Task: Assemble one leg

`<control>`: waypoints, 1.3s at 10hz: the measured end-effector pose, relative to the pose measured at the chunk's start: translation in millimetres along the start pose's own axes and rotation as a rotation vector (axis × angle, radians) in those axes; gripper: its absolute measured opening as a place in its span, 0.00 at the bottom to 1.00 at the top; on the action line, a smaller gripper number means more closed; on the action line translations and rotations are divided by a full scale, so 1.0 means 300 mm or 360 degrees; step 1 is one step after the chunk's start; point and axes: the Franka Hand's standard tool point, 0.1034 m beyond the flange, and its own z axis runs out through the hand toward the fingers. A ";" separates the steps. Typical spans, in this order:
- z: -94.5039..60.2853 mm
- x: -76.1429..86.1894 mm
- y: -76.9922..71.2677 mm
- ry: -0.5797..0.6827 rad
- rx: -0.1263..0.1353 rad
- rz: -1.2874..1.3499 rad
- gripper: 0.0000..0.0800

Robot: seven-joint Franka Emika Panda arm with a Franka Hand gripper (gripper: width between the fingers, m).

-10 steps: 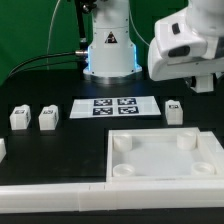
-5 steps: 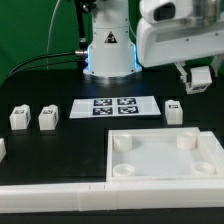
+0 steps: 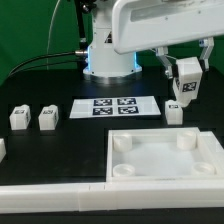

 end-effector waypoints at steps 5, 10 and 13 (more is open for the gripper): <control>0.007 -0.007 0.012 0.0153 -0.0015 0.0000 0.37; 0.138 -0.041 0.001 0.0294 -0.0016 -0.0102 0.37; 0.152 -0.005 -0.026 0.0244 0.0005 -0.0116 0.37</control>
Offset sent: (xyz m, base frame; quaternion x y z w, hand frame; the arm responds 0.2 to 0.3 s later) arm 0.0000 0.0000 0.0000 0.0000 0.0000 0.0000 1.0000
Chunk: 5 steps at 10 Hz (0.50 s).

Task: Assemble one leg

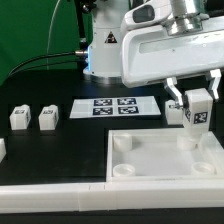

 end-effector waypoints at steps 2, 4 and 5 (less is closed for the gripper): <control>0.001 0.015 -0.009 0.0005 0.0005 -0.0005 0.37; 0.002 0.014 -0.014 0.0006 0.0006 -0.0005 0.37; 0.002 0.014 -0.014 0.0006 0.0006 -0.0004 0.37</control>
Offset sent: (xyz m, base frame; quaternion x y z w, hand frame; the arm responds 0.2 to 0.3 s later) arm 0.0000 0.0000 0.0000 0.0000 0.0000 0.0000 1.0000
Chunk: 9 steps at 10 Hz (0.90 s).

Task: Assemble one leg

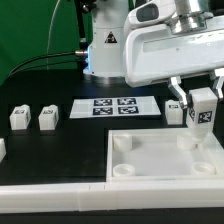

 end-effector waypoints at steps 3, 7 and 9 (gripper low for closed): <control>0.015 0.019 0.013 -0.0012 0.0000 -0.0005 0.37; 0.087 0.177 0.002 0.0003 0.0033 -0.0031 0.37; 0.096 0.171 0.031 0.0064 0.0010 -0.0042 0.37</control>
Offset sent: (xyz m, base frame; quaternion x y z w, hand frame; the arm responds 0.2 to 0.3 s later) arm 0.0527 0.0057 0.0037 -0.0058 -0.0054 -0.0225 0.9997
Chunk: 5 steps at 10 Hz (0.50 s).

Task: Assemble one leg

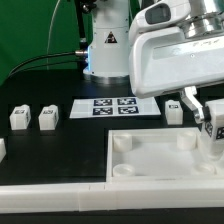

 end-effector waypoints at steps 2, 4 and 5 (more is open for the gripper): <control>0.001 -0.045 0.030 0.0090 -0.0037 0.0013 0.37; 0.009 -0.078 0.024 0.0040 -0.0028 0.0012 0.37; 0.011 -0.085 0.026 0.0033 -0.0029 0.0014 0.37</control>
Offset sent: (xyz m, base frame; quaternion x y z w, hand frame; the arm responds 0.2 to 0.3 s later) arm -0.0170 -0.0037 -0.0069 -0.0067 0.0163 0.0123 0.9998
